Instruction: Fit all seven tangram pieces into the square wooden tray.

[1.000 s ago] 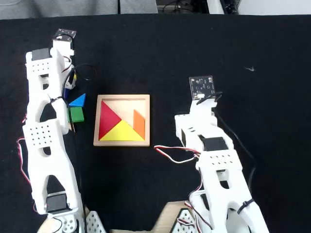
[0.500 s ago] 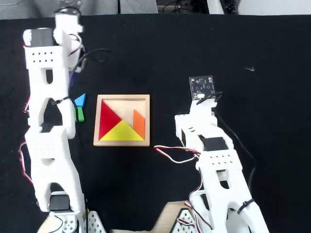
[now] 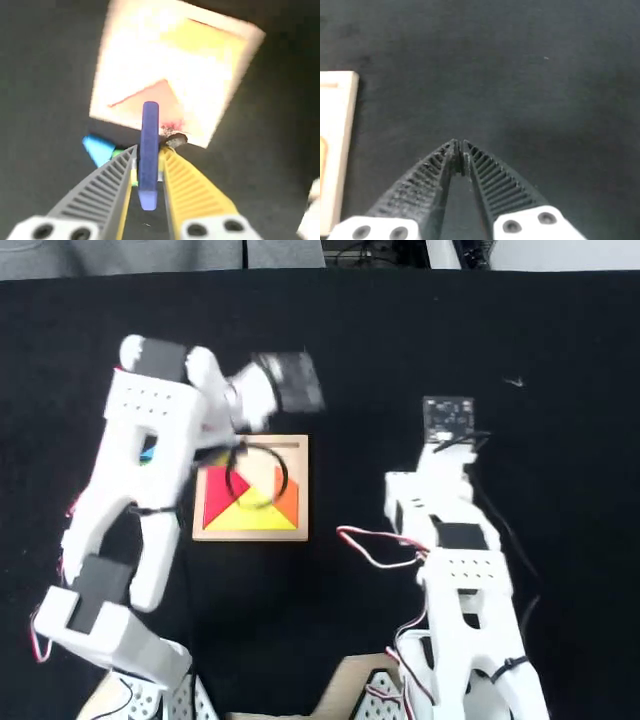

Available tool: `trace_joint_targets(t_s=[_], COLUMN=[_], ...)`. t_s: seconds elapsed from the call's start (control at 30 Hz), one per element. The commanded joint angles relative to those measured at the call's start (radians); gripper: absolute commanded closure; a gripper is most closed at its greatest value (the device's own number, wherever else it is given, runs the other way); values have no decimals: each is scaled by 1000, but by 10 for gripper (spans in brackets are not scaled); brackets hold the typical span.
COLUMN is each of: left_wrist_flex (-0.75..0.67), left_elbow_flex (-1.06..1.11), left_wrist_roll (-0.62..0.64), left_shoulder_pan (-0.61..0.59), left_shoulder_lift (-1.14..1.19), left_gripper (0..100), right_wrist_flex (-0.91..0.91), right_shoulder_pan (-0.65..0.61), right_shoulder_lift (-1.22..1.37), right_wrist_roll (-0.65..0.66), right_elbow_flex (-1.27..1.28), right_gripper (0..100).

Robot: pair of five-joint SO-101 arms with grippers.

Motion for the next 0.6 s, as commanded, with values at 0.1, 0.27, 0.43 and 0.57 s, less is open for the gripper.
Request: trace_joint_targets(t_s=[0.1,0.27,0.43,0.57], left_wrist_flex=[-178,-311,-408,-451], left_elbow_flex=[47,48,74,87], left_wrist_roll=[-98,29,356,29], left_shoulder_pan=[59,77,42,27], left_shoulder_lift=[-12,77,115,124], left_gripper=[970,971,971,971], right_wrist_flex=[-103,-133,-135,-137], right_shoulder_pan=[84,87,87,135], right_shoulder_lift=[-31,-25,-25,-28], right_wrist_roll=[-61,-58,-58,-57], right_elbow_flex=[-1,5,5,2], right_gripper=[986,986,986,986])
